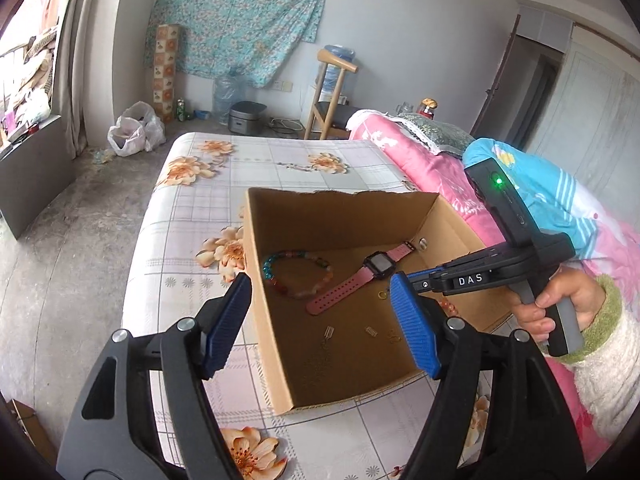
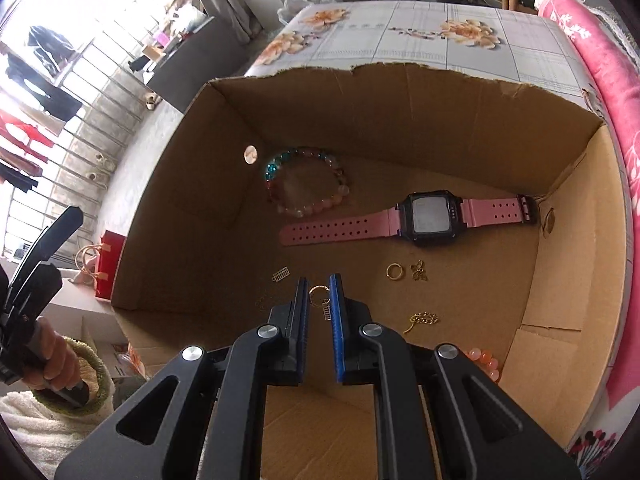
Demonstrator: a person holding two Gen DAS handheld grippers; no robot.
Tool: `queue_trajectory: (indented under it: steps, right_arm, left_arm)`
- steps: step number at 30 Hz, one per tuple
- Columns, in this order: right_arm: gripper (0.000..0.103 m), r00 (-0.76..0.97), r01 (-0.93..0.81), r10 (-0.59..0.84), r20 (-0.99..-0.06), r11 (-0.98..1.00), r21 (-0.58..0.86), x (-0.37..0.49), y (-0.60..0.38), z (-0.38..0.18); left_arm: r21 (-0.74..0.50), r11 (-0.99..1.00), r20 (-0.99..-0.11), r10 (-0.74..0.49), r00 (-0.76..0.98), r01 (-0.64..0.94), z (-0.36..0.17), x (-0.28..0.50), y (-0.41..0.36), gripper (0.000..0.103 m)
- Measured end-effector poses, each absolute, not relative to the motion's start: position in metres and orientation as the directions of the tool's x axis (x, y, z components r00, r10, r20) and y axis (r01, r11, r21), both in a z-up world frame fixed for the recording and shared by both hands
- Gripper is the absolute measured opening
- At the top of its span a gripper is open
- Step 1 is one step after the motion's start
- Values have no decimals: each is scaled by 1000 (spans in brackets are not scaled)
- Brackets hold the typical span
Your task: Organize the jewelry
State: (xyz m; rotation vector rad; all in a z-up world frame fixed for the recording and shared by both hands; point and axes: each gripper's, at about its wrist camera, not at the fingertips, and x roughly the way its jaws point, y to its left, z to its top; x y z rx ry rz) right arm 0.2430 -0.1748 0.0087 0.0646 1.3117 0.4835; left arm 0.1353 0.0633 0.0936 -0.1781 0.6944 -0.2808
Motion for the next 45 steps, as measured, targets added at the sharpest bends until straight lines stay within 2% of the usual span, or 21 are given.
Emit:
queue_trajectory:
  steps: [4,8,14,17,19,21,25,28,31,34,37,45]
  right_arm:
    - [11,162,-290,317,-934,921,262,248,-170,1]
    - [12,182,-262,329,-927,924,277,247,-174,1]
    - [13,328,-238,350,-877,929,282,221,-190,35]
    - [30,490,-212,329,-807,943,256,189,-210,71]
    - [46,604,-174,291,-741,957,234,165,-228,94]
    - [49,683,-110,249,-687,964,241,143,-252,105]
    - [50,706,58,214,-675,933,356,122,-308,88]
    - [50,647,93,337,-684,856,509,121,-330,52]
    - [50,575,74,438,-691,813,577,120,-325,23]
    - [50,586,36,386,-712,866,498,112,-311,28]
    - [50,575,8,392,-718,875,484,107,-309,30]
    - [50,581,15,410,-703,859,512,69,-318,29]
  left_arm:
    - [-253,951,-608,-299,735,178,85,126,75,70]
    - [-272,946,-611,-310,728,175,78,120,81,71]
    - [-288,941,-616,-326,717,180,69,113,82,74]
    - [-310,934,-621,-339,707,175,63,113,84,75]
    - [-334,927,-625,-355,695,173,57,112,85,75]
    - [-364,914,-625,-381,682,177,50,110,86,75]
    - [-437,879,-622,-450,640,192,36,110,86,75]
    - [-500,840,-616,-515,596,209,24,113,81,75]
    - [-543,817,-620,-547,563,196,11,116,74,76]
    - [-502,846,-634,-501,589,180,12,111,66,76]
    - [-491,857,-635,-477,607,160,15,104,63,77]
    - [-477,861,-655,-480,583,174,21,66,58,78]
